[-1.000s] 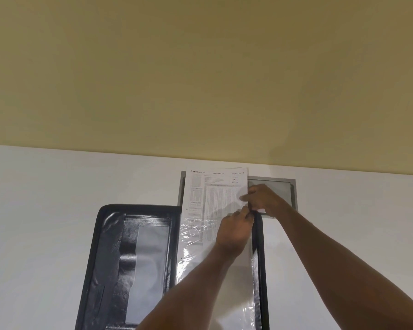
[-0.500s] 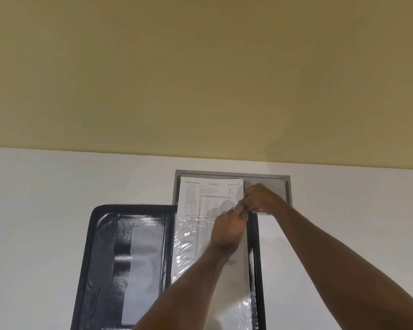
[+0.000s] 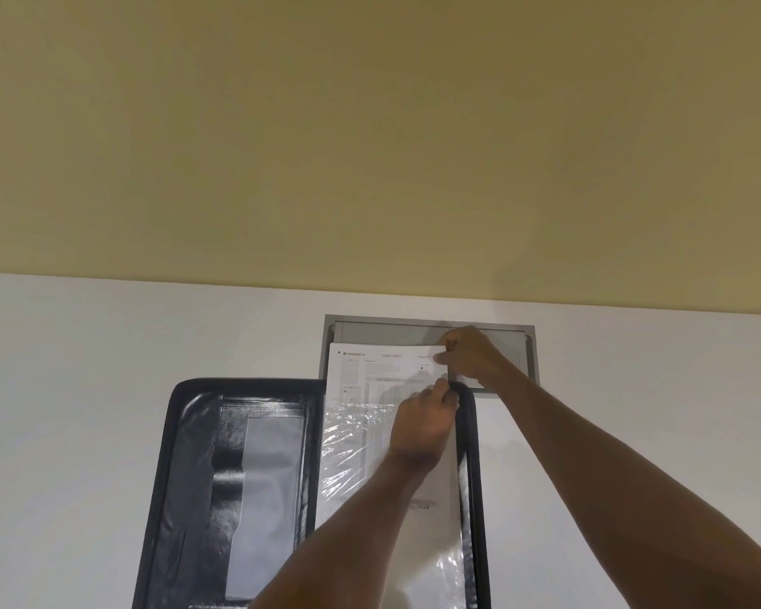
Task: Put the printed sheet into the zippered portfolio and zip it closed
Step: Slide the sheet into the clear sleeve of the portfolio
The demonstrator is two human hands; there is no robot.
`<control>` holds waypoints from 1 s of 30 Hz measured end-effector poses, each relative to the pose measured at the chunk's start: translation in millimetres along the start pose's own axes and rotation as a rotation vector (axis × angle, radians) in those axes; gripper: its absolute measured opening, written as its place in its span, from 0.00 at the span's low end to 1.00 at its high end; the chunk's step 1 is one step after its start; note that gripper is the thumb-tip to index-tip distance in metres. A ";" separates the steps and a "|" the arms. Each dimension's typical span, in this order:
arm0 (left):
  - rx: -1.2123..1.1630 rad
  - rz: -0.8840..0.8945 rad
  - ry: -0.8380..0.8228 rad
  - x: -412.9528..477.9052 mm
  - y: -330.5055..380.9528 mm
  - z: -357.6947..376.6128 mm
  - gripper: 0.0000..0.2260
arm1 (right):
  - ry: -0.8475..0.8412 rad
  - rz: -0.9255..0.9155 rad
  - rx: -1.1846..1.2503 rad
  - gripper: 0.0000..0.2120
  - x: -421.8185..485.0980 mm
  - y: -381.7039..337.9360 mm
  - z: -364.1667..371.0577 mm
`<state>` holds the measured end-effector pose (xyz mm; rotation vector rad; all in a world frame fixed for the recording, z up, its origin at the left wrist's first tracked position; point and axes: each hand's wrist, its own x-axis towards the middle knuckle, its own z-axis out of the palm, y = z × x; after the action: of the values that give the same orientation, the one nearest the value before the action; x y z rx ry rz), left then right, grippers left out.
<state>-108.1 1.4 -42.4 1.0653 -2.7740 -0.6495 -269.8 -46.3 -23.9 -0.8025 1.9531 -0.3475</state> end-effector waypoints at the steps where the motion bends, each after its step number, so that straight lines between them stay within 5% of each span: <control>1: -0.001 0.003 0.000 0.0 0.2 -0.1 0.06 | -0.050 0.011 -0.051 0.06 -1.5 1.7 0.3; 6: 0.044 0.014 0.001 -0.4 2.5 -1.9 0.08 | -0.221 0.093 -0.211 0.09 -6.8 1.6 0.0; 10: 0.045 0.017 -0.006 -1.2 2.9 -4.1 0.08 | -0.065 -0.063 -0.121 0.06 -6.9 -12.4 5.0; 15: -0.007 -0.009 -0.004 -2.7 3.1 -5.5 0.05 | -0.108 -0.148 -0.238 0.05 -11.2 -20.3 9.5; 19: -0.019 0.011 -0.040 -1.9 0.2 -4.7 0.05 | -0.248 -0.165 -0.380 0.21 -18.8 -29.3 15.8; 23: 0.005 0.074 -0.001 0.0 -2.7 1.7 0.07 | -0.353 -0.166 -0.601 0.24 -21.4 -38.7 24.1; 30: -0.072 0.073 -0.001 1.3 -4.0 14.1 0.13 | -0.348 -0.051 -0.623 0.37 -13.8 -33.5 39.9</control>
<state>-110.0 2.8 -56.9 0.9447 -2.7528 -0.7347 -218.0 -58.6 -16.3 -1.2154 1.7143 0.3774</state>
